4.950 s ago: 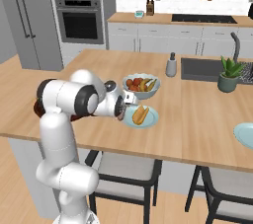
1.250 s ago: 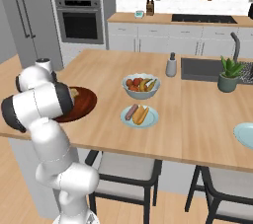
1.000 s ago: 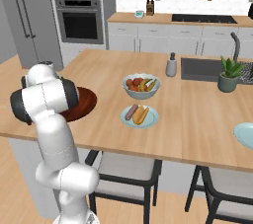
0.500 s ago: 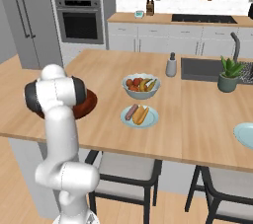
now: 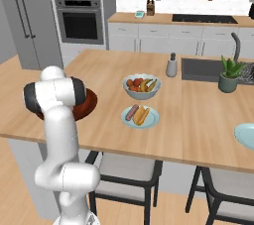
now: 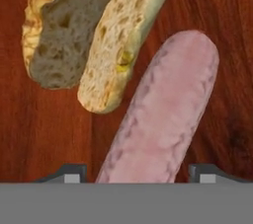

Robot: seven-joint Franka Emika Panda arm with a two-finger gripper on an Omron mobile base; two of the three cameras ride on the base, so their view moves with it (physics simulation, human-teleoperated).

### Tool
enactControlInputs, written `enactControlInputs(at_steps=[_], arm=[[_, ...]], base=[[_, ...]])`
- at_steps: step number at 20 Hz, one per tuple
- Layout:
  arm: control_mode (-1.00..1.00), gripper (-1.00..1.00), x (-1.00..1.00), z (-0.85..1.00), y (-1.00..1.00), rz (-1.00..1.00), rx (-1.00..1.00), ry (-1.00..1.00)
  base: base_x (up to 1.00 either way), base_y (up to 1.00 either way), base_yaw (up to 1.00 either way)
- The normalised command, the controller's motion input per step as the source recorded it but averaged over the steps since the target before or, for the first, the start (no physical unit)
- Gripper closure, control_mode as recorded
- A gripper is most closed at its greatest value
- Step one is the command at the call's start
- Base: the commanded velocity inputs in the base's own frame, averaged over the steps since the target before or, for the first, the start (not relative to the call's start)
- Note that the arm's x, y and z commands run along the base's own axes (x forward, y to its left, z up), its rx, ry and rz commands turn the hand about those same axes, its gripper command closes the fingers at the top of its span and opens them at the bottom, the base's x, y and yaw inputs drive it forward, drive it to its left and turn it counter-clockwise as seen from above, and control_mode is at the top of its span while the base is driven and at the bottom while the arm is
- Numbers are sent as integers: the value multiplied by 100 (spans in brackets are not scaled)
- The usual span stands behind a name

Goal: Place one bun and one sausage from the bowl on each plate.

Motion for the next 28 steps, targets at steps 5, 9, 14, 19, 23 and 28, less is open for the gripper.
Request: enactControlInputs(at_steps=[5,9,14,19,23,28], arm=[[-100,100,8,-25,0,-7,6,0],[-100,100,-14,56,-25,-10,0,-13],[-100,100,-59,100,-55,-8,11,-22],[-100,100,-46,100,-95,-27,6,-12],[-100,100,-3,100,-100,-41,-1,7],[-100,100,-15,48,-100,-43,-10,15]], base=[[0,0,0],[0,0,0],[0,0,0],[0,0,0],[0,0,0],[0,0,0]])
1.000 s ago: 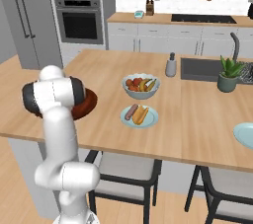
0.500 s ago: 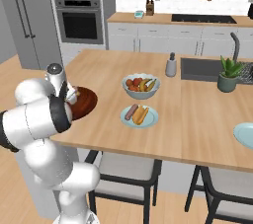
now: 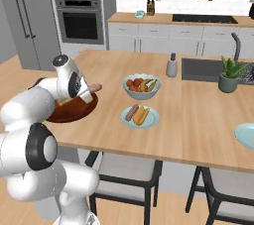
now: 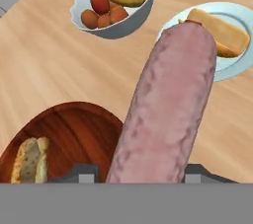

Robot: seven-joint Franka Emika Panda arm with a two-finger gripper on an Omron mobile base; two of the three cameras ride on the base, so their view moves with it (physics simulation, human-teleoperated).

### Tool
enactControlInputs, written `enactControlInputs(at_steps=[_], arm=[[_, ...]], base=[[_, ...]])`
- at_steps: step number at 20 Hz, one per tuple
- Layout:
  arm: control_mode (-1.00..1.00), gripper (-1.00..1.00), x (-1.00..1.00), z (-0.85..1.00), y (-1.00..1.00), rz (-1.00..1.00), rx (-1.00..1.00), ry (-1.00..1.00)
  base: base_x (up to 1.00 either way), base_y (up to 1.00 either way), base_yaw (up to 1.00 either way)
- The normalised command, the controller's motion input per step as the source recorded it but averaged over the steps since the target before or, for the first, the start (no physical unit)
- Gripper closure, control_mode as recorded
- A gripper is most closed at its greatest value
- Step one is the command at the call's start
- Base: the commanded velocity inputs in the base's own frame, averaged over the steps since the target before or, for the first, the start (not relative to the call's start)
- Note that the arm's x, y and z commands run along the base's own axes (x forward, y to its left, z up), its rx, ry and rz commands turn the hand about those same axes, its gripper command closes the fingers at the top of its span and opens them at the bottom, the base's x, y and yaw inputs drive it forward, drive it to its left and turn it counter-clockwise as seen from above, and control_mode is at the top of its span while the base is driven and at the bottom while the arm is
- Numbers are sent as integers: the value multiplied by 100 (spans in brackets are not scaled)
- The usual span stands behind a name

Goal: Place one bun and one sausage from the bowl on each plate.

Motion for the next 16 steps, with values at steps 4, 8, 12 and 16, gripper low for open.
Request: enactControlInputs(at_steps=[4,8,12,16], arm=[[-100,100,-75,-15,-100,-32,5,12],[-100,100,-74,-32,-74,-18,13,0],[-100,100,3,-22,-15,-14,4,0],[-100,100,16,-19,0,-12,1,0]], base=[[0,0,0],[0,0,0],[0,0,0],[0,0,0]])
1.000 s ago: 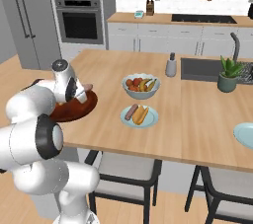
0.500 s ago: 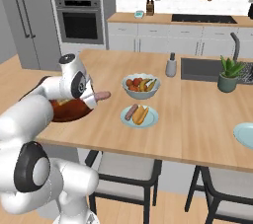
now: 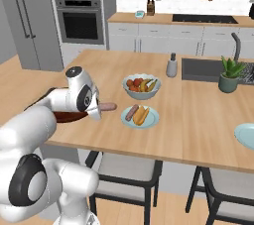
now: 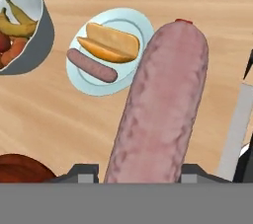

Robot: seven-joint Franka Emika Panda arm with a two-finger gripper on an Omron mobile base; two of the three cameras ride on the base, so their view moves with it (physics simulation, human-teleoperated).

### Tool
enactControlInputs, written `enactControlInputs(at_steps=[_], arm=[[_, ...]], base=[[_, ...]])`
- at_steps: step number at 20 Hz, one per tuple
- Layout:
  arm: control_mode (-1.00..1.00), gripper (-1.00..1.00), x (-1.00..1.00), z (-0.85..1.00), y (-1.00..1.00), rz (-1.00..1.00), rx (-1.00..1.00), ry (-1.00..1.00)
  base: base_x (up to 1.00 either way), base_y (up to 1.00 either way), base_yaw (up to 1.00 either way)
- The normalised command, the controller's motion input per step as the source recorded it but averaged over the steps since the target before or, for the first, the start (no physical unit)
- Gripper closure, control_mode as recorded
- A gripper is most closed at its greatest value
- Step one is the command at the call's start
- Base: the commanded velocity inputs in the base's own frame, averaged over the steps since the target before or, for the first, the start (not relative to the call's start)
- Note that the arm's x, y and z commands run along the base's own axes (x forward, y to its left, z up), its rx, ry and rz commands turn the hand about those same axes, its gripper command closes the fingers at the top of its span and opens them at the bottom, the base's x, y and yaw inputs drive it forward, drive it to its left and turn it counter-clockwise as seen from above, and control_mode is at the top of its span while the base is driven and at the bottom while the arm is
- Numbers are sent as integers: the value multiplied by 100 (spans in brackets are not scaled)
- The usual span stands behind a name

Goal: Place one bun and one sausage from the bowl on each plate.

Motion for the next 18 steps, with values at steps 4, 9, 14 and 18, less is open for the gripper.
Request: enactControlInputs(at_steps=[4,9,14,18], arm=[[100,100,2,-2,0,-3,0,0],[100,100,0,0,0,0,0,0],[100,100,0,0,0,0,0,0],[100,100,0,0,0,0,0,0]], base=[[10,-36,-7],[19,-99,-2],[21,-100,0],[23,-94,0]])
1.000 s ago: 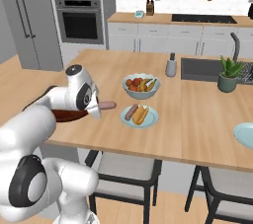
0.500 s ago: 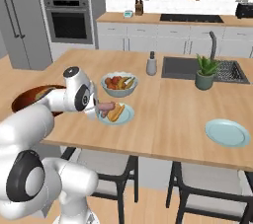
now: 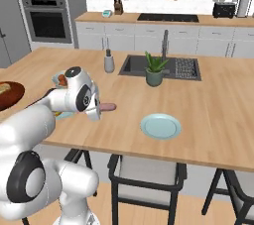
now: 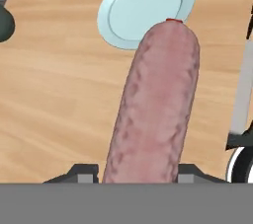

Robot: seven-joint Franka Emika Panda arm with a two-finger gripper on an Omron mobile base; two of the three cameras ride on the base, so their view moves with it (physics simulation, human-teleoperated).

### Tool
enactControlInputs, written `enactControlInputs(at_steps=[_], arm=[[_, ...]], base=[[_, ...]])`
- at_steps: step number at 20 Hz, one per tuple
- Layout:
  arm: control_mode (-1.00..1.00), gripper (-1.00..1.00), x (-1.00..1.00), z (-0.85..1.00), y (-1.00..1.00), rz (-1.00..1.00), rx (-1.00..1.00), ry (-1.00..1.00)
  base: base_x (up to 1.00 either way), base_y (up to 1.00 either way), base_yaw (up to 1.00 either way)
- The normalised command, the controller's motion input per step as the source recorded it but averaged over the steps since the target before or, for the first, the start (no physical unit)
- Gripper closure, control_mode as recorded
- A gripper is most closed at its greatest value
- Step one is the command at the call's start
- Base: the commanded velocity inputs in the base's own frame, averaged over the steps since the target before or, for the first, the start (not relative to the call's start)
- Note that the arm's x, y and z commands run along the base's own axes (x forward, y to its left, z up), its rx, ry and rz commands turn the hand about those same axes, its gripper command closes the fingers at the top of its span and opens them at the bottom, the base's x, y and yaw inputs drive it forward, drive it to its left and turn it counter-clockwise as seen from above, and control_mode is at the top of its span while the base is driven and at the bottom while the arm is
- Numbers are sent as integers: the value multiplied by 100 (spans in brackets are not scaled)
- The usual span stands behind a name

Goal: Place one bun and one sausage from the bowl on each plate.

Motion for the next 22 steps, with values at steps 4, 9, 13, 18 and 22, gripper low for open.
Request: enactControlInputs(at_steps=[4,9,13,18,22], arm=[[-100,100,48,0,-56,-3,17,0],[-100,100,61,0,-91,-9,14,2],[-100,100,65,-21,-100,-14,14,20],[-100,100,32,-57,-100,-8,14,7],[-100,100,20,-77,-100,-2,13,7]], base=[[0,0,0],[0,0,0],[0,0,0],[0,0,0],[0,0,0]])
